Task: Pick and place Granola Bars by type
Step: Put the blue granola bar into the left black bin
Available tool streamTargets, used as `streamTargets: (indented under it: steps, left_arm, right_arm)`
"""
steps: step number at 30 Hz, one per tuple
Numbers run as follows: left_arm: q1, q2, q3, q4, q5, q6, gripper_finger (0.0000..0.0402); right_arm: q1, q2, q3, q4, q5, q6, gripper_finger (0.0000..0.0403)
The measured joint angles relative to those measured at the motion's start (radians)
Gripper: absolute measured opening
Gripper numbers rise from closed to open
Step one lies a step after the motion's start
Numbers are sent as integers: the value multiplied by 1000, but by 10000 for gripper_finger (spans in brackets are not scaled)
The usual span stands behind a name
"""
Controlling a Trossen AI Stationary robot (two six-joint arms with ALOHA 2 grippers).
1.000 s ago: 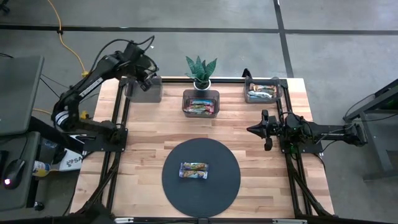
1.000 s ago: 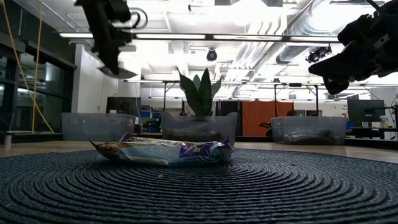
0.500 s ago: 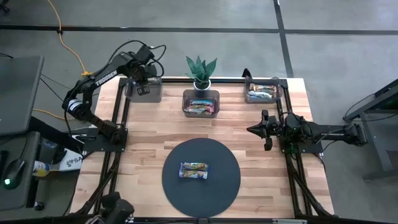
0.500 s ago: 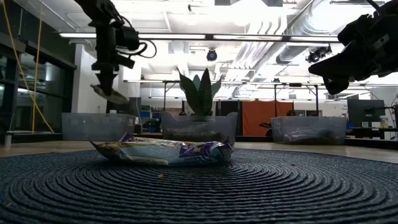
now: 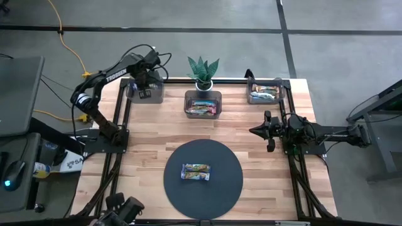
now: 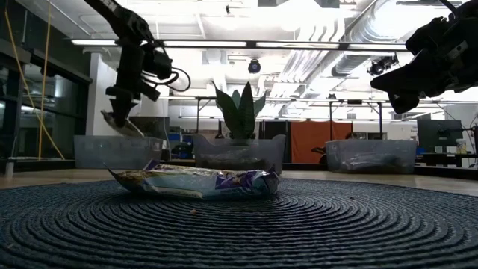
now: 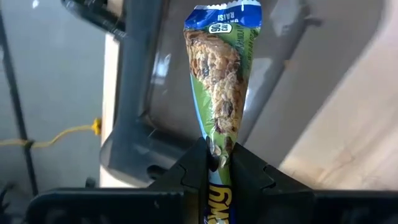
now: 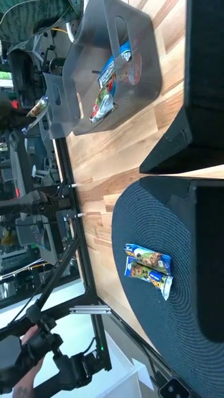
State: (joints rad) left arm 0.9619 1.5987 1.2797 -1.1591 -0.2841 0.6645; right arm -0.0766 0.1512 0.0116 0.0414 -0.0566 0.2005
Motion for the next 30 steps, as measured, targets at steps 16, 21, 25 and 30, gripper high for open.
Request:
streamTargets:
  steps: [16,21,25,30]
  left_arm:
    - [-49,39,0,52,39,-20,43]
    - [-54,89,0,50,35,-66,43]
    - [-53,119,0,40,34,-94,43]
    - [-53,139,0,22,49,-97,44]
  right_arm:
    - [0,0,0,0,0,0,0]
    - [0,0,0,0,0,0,0]
    - [0,0,0,0,0,0,0]
    - [0,0,0,0,0,0,0]
